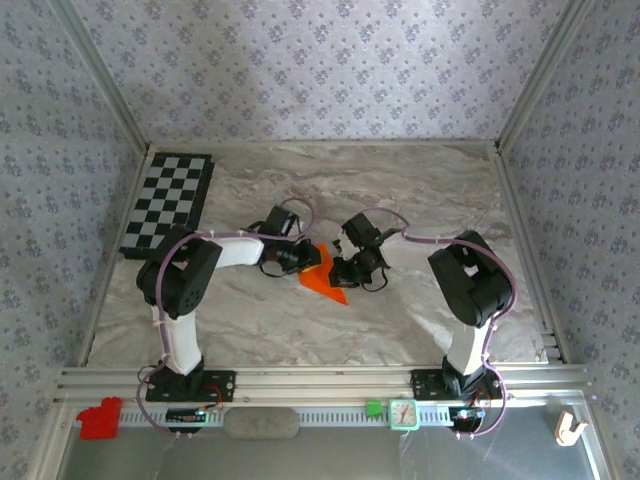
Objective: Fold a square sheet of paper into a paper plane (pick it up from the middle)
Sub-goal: Fourth fold the wing at the center of the table.
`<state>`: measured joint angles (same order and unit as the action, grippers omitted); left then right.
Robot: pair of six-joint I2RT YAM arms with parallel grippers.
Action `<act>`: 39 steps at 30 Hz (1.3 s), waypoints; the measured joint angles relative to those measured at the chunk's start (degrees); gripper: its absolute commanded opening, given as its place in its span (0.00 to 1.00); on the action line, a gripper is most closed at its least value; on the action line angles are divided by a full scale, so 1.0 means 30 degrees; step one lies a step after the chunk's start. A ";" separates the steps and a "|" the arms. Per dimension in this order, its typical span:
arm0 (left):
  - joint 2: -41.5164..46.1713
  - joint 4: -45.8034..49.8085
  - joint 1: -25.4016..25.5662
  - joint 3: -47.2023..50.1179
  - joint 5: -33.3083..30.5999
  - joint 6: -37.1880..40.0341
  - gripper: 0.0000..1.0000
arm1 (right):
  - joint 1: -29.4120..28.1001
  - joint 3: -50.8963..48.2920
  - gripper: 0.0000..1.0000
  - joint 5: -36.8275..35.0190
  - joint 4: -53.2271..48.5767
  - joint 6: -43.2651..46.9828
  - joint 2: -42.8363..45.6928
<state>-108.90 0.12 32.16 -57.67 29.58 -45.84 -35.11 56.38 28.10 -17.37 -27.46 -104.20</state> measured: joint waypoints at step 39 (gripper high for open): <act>0.1880 0.0022 -0.0255 0.0823 -0.0087 0.0117 0.15 | 0.0430 -0.1093 0.09 0.1086 0.2375 -0.1202 0.0240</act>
<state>-103.26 0.19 31.40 -55.20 29.32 -45.50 -33.82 53.10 31.35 -10.24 -31.07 -103.48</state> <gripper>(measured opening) 0.155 0.091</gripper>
